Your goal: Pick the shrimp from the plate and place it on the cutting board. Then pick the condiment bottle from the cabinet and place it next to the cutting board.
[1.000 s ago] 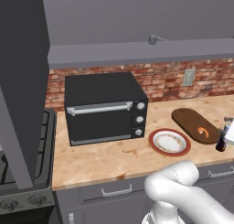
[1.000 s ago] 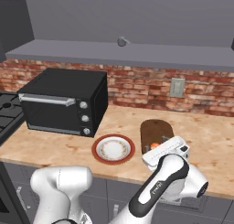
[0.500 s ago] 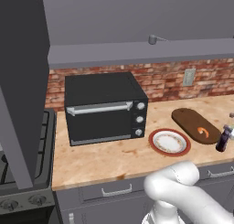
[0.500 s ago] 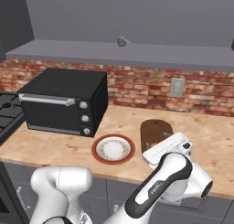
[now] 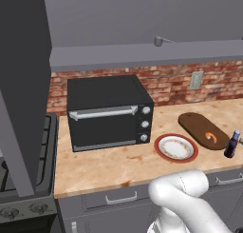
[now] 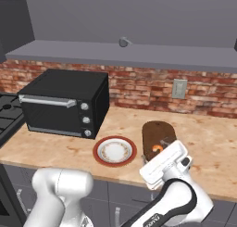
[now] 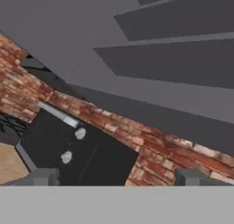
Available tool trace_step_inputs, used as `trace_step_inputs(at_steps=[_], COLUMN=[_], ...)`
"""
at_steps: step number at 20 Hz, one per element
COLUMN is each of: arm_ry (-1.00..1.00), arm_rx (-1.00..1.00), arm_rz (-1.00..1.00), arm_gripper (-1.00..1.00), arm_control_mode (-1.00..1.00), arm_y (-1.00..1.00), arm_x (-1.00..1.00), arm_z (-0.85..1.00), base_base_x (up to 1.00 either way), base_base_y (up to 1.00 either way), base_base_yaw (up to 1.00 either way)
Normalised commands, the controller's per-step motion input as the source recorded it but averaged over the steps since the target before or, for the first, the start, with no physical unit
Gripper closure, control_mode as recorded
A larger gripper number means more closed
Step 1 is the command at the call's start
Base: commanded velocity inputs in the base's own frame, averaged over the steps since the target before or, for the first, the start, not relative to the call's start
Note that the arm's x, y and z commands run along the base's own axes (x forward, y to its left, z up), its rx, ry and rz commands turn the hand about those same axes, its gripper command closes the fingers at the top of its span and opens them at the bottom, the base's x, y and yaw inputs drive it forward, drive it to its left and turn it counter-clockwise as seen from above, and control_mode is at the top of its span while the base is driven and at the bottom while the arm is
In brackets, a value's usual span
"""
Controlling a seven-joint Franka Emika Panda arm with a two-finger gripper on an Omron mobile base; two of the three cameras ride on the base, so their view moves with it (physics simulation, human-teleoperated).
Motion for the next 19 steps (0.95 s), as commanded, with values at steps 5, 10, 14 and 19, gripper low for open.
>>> trace_step_inputs(at_steps=[5,10,14,19], arm_ry=[-0.41,-0.41,-0.44,-0.47], arm_rx=[-0.22,-0.29,-0.34,-0.41], arm_rz=[0.00,0.00,0.00,0.00], arm_gripper=[-1.00,-1.00,-1.00,-1.00], arm_control_mode=[-1.00,-1.00,-1.00,-1.00], arm_y=[0.34,0.35,0.35,0.39], arm_x=[-0.54,-0.48,-0.48,-0.45], arm_z=[0.42,0.50,0.44,0.34], base_base_x=[0.00,0.00,0.00,0.00], base_base_y=[0.00,0.00,0.00,0.00], base_base_yaw=[0.00,0.00,0.00,0.00])
